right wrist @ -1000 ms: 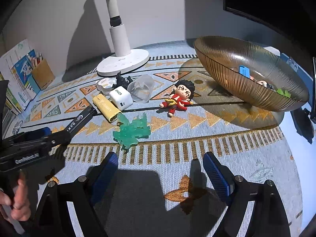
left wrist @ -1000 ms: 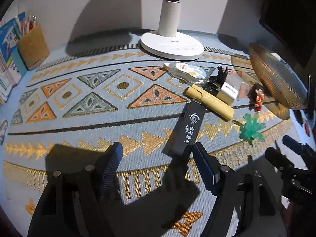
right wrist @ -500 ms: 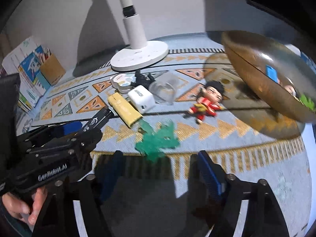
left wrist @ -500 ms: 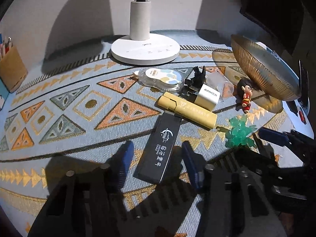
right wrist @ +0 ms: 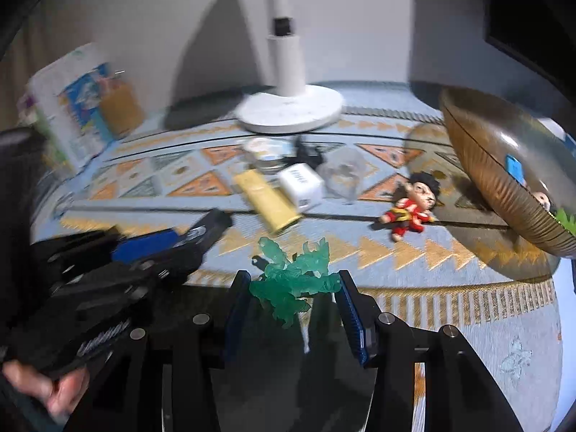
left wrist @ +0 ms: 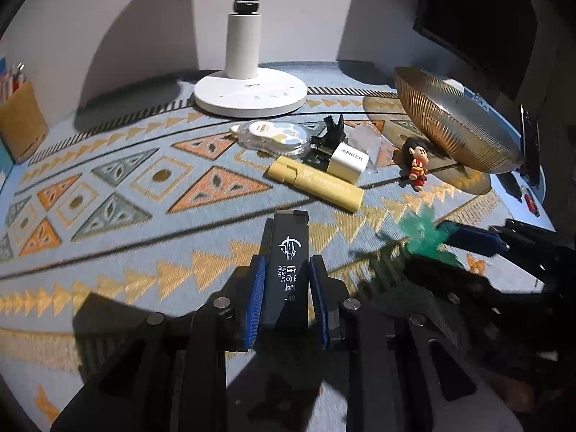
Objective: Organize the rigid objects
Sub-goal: 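Grasp the black USB stick with the left tool while the right tool grasps the green figurine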
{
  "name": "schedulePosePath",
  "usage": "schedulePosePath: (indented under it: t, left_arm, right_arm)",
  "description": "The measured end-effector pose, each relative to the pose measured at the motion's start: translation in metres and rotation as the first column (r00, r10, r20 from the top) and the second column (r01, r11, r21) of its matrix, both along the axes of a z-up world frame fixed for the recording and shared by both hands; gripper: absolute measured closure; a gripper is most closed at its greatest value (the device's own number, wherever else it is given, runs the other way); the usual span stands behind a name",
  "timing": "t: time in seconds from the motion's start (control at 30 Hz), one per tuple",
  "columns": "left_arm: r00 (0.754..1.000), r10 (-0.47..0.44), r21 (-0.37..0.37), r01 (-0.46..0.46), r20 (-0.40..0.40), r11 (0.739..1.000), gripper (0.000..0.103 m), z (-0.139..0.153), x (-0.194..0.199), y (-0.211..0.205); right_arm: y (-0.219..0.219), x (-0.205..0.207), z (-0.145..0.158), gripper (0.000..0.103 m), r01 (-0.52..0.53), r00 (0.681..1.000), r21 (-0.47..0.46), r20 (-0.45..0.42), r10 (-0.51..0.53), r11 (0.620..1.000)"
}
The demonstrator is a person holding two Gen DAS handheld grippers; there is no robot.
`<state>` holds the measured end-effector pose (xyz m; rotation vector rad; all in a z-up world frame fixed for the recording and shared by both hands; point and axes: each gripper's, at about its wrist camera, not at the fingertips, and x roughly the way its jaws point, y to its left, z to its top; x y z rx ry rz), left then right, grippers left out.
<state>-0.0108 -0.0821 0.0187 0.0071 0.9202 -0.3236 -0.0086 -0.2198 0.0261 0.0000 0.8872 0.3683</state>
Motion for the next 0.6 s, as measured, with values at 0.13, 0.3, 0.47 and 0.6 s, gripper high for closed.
schedulePosePath:
  t: [0.13,0.3,0.47,0.6]
  left_arm:
    - [1.000,0.028,-0.032,-0.028,-0.010,0.999,0.081,-0.004,-0.009,0.010]
    - [0.999,0.028,-0.054,-0.029,-0.019,0.998,0.081,-0.007,-0.014,0.012]
    - [1.000,0.005,-0.065,-0.007,-0.024,0.998,0.081,-0.008,-0.014,0.011]
    - [1.000,-0.002,-0.067,0.000,-0.022,0.998,0.077,-0.008,-0.015,0.009]
  right_arm:
    - [0.001,-0.021,-0.001,0.056,-0.102,0.995,-0.050,-0.009,0.102,0.994]
    - [-0.015,-0.030,-0.006,0.056,-0.105,0.993,-0.105,-0.056,0.100,0.989]
    - [-0.062,-0.038,0.001,0.031,0.036,0.997,0.009,-0.069,-0.035,0.999]
    - [-0.067,-0.049,-0.002,0.030,0.074,0.994,0.063,-0.090,-0.068,0.995]
